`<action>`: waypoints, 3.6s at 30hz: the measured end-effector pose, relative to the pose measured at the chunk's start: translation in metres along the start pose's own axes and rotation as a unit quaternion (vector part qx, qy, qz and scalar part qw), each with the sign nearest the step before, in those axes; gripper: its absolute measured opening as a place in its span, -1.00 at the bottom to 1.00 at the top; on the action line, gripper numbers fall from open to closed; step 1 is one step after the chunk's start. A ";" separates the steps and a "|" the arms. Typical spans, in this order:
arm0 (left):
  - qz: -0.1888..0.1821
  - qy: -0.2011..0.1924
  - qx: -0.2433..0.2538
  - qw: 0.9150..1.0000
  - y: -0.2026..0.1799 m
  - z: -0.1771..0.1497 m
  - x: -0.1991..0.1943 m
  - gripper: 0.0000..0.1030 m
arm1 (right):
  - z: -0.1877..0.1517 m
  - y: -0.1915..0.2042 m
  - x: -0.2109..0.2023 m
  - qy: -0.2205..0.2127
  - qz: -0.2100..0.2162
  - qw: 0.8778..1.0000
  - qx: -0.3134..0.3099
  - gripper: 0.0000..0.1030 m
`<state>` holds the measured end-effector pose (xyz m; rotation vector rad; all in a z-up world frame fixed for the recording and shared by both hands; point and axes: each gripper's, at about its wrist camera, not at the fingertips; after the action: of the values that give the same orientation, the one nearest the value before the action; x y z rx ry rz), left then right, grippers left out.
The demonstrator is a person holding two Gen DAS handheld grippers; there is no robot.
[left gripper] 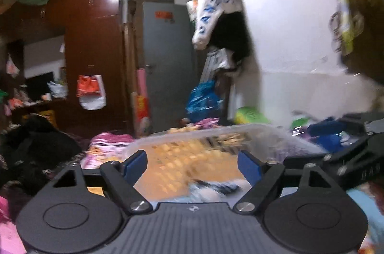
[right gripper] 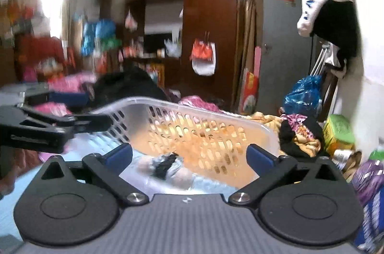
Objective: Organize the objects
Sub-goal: 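Withdraw both tools from the basket back toward the table, then grasp the clear plastic bag with both tools, then lift the plastic bag into the white basket and open both tools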
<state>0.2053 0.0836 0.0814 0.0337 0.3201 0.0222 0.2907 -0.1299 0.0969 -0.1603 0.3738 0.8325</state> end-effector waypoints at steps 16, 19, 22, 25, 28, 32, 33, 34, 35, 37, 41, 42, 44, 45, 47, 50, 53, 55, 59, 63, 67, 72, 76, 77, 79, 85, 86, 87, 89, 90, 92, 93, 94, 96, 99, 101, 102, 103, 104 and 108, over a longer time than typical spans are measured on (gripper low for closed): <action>-0.039 0.019 0.000 0.999 -0.024 -0.147 -0.137 0.66 | -0.162 -0.011 -0.141 -0.041 0.042 0.994 0.088 1.00; -0.046 0.033 0.006 0.998 -0.026 -0.160 -0.138 0.66 | -0.165 0.001 -0.136 -0.040 0.043 0.997 0.053 1.00; -0.069 0.038 0.017 0.997 -0.032 -0.180 -0.139 0.66 | -0.171 0.002 -0.124 -0.027 0.033 0.998 0.042 0.93; -0.081 0.045 0.025 0.995 -0.034 -0.189 -0.132 0.65 | -0.183 -0.001 -0.119 -0.017 0.053 0.997 0.059 0.76; -0.083 0.049 0.022 0.995 -0.033 -0.196 -0.129 0.65 | -0.187 -0.001 -0.117 -0.017 0.052 0.997 0.056 0.69; -0.089 0.046 0.013 0.995 -0.029 -0.200 -0.128 0.65 | -0.197 0.001 -0.115 -0.014 0.055 0.997 0.052 0.48; -0.089 0.045 0.015 0.995 -0.030 -0.201 -0.128 0.65 | -0.198 0.001 -0.115 -0.017 0.055 0.997 0.048 0.46; -0.088 0.043 0.018 0.995 -0.031 -0.201 -0.128 0.65 | -0.201 0.003 -0.116 -0.018 0.054 0.997 0.043 0.40; -0.088 0.041 0.019 0.995 -0.031 -0.201 -0.127 0.65 | -0.201 0.005 -0.115 -0.018 0.052 0.998 0.036 0.36; -0.090 0.038 0.020 0.995 -0.033 -0.202 -0.126 0.64 | -0.202 0.009 -0.116 -0.019 0.044 0.999 0.022 0.31; -0.093 0.033 0.033 0.995 -0.040 -0.202 -0.126 0.34 | -0.204 0.013 -0.116 -0.021 0.032 0.999 0.002 0.16; -0.095 0.033 0.035 0.994 -0.042 -0.202 -0.126 0.24 | -0.204 0.014 -0.116 -0.021 0.031 0.999 -0.002 0.13; -0.100 0.032 0.038 0.994 -0.045 -0.202 -0.127 0.06 | -0.205 0.014 -0.117 -0.022 0.030 0.999 -0.008 0.05; -0.103 0.031 0.039 0.993 -0.046 -0.202 -0.127 -0.03 | -0.205 0.014 -0.117 -0.022 0.032 0.999 -0.009 0.03; -0.102 0.029 0.043 0.993 -0.049 -0.202 -0.128 -0.09 | -0.204 0.013 -0.118 -0.022 0.035 0.999 -0.010 -0.08; -0.108 0.027 0.038 0.993 -0.048 -0.202 -0.128 -0.20 | -0.204 0.012 -0.120 -0.022 0.040 0.999 -0.012 -0.32; -0.115 0.025 0.039 0.992 -0.049 -0.202 -0.130 -0.33 | -0.202 0.014 -0.121 -0.019 0.052 0.998 -0.014 -0.56; -0.119 0.025 0.042 0.992 -0.050 -0.202 -0.130 -0.51 | -0.202 0.014 -0.122 -0.019 0.055 0.998 -0.011 -0.58; -0.121 0.020 0.042 0.992 -0.049 -0.201 -0.134 -0.54 | -0.201 0.015 -0.124 -0.021 0.062 0.998 -0.011 -0.61; -0.120 0.009 0.046 0.992 -0.049 -0.197 -0.141 -0.56 | -0.196 0.019 -0.131 -0.032 0.064 0.997 -0.019 -0.61; -0.115 -0.009 0.053 0.992 -0.049 -0.188 -0.152 -0.56 | -0.188 0.021 -0.138 -0.046 0.067 0.996 -0.023 -0.61; -0.111 -0.041 0.053 0.992 -0.045 -0.170 -0.161 -0.56 | -0.168 0.021 -0.143 -0.068 0.066 0.995 -0.032 -0.61; -0.103 -0.069 0.065 0.990 -0.046 -0.146 -0.163 -0.56 | -0.140 0.015 -0.144 -0.097 0.060 0.993 -0.043 -0.61; -0.100 -0.077 0.068 0.990 -0.046 -0.137 -0.162 -0.56 | -0.133 0.013 -0.144 -0.104 0.059 0.992 -0.046 -0.61; -0.097 -0.090 0.072 0.989 -0.044 -0.119 -0.160 -0.56 | -0.114 0.007 -0.139 -0.113 0.058 0.991 -0.049 -0.61; -0.082 -0.104 0.075 0.988 -0.039 -0.068 -0.138 -0.56 | -0.066 -0.009 -0.117 -0.126 0.047 0.989 -0.055 -0.61; -0.080 -0.103 0.073 0.989 -0.037 -0.060 -0.133 -0.56 | -0.059 -0.012 -0.113 -0.125 0.045 0.990 -0.055 -0.61; -0.081 -0.104 0.070 0.989 -0.035 -0.052 -0.127 -0.56 | -0.054 -0.014 -0.108 -0.125 0.042 0.990 -0.055 -0.61; -0.073 -0.102 0.071 0.990 -0.032 -0.039 -0.117 -0.56 | -0.042 -0.019 -0.097 -0.122 0.040 0.990 -0.057 -0.61; -0.074 -0.103 0.067 0.990 -0.029 -0.032 -0.111 -0.56 | -0.039 -0.020 -0.093 -0.121 0.036 0.990 -0.056 -0.61; -0.070 -0.100 0.065 0.990 -0.025 -0.019 -0.101 -0.56 | -0.029 -0.024 -0.082 -0.118 0.034 0.991 -0.057 -0.61; -0.069 -0.097 0.062 0.991 -0.022 -0.014 -0.095 -0.56 | -0.025 -0.025 -0.077 -0.115 0.033 0.991 -0.056 -0.61; -0.067 -0.093 0.062 0.991 -0.020 -0.009 -0.087 -0.56 | -0.022 -0.026 -0.073 -0.113 0.030 0.992 -0.056 -0.61; -0.063 -0.084 0.057 0.993 -0.014 0.000 -0.072 -0.56 | -0.014 -0.031 -0.060 -0.106 0.028 0.993 -0.050 -0.61; -0.058 -0.066 0.048 0.995 -0.004 0.007 -0.045 -0.56 | -0.006 -0.034 -0.035 -0.090 0.019 0.995 -0.046 -0.61; -0.052 -0.053 0.039 0.996 0.005 0.009 -0.027 -0.56 | -0.007 -0.034 -0.023 -0.078 0.014 0.996 -0.044 -0.61; -0.052 -0.045 0.036 0.997 0.008 0.010 -0.018 -0.56 | -0.009 -0.034 -0.018 -0.071 0.013 0.996 -0.043 -0.61; -0.048 -0.037 0.034 0.998 0.012 0.010 -0.009 -0.56 | -0.011 -0.034 -0.011 -0.063 0.012 0.997 -0.041 -0.61; -0.045 -0.030 0.031 0.998 0.015 0.011 -0.001 -0.56 | -0.011 -0.034 -0.004 -0.055 0.010 0.998 -0.040 -0.61; -0.030 0.000 0.034 0.999 0.020 0.011 0.022 -0.56 | -0.014 -0.032 0.012 -0.031 0.000 0.999 -0.041 -0.61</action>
<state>0.2298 0.1040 0.0861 0.0913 0.3208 -0.0484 0.3183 -0.1475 0.0793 -0.2104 0.2814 0.8522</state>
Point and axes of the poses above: each gripper's, at about its wrist camera, not at the fingertips, and x roughly the way its jaws point, y to its left, z to its top, and after that the axes turned 4 degrees about y, right-handed
